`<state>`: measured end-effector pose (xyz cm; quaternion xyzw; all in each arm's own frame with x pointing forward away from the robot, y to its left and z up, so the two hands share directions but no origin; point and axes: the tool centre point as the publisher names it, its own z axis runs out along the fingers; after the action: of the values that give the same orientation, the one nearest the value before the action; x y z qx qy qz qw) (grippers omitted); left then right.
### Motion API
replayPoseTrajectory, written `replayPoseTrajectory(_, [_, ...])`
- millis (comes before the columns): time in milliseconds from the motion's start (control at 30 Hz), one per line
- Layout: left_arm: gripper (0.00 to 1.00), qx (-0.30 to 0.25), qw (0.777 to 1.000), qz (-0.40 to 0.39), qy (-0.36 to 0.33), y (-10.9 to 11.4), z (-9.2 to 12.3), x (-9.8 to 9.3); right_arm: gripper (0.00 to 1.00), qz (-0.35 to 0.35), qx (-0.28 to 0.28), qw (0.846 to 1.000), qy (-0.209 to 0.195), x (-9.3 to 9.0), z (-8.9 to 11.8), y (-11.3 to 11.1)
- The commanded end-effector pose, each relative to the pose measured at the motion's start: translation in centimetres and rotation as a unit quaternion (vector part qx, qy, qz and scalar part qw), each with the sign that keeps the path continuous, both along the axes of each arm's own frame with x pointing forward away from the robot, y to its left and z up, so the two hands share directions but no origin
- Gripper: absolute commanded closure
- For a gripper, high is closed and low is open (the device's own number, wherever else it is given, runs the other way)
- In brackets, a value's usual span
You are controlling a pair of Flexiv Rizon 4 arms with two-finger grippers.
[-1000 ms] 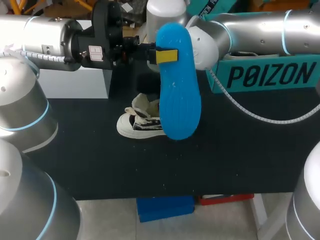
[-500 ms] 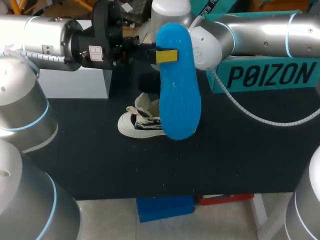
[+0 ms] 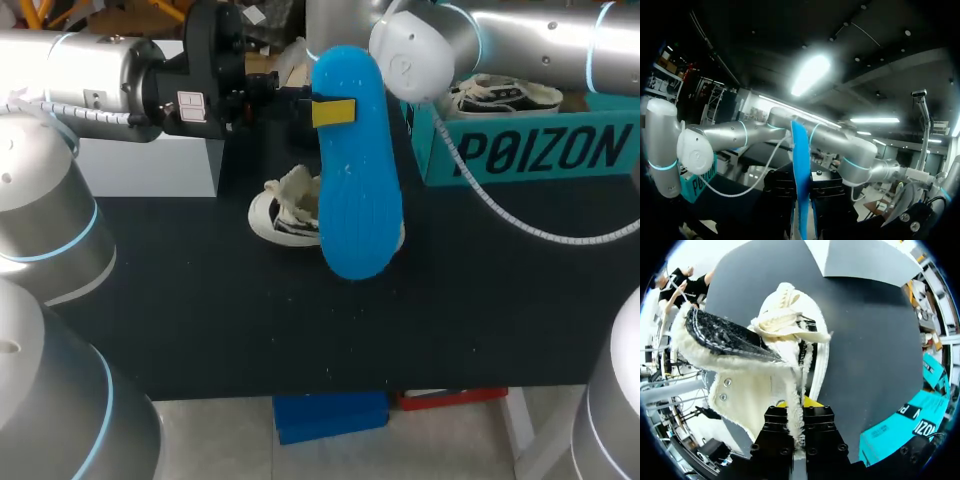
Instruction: Take the shoe out of the shoebox, open the shoe tongue, remove and reinsert the insole, then place the shoe into the shoebox
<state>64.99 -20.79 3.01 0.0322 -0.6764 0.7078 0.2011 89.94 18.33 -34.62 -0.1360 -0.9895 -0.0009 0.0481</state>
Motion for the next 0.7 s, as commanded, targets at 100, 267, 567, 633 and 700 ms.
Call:
replayPoseTrajectory(100, [1.0, -0.001, 1.0, 0.003, 0.0, -0.2, -0.1, -0.1, 1.0, -0.296, 0.022, 0.955, -0.014, -1.7, 2.7, -2.5])
replayPoseTrajectory(267, [1.0, -0.001, 1.0, 0.003, 0.0, -0.2, -0.1, -0.1, 1.0, -0.435, 0.054, 0.898, -0.028, -2.5, 2.1, -2.8])
replayPoseTrajectory(567, [1.0, -0.001, 1.0, 0.003, 0.0, -0.2, -0.1, -0.1, 1.0, -0.539, 0.084, 0.836, -0.054, -2.6, 1.6, -2.4])
replayPoseTrajectory(633, [1.0, -0.001, 1.0, 0.003, 0.0, -0.2, -0.1, -0.1, 1.0, -0.55, 0.079, 0.829, -0.061, -2.5, 1.3, -2.5])
replayPoseTrajectory(700, [1.0, -0.001, 1.0, 0.003, 0.0, -0.2, -0.1, -0.1, 1.0, -0.557, 0.073, 0.825, -0.059, -2.6, 0.9, -2.6])
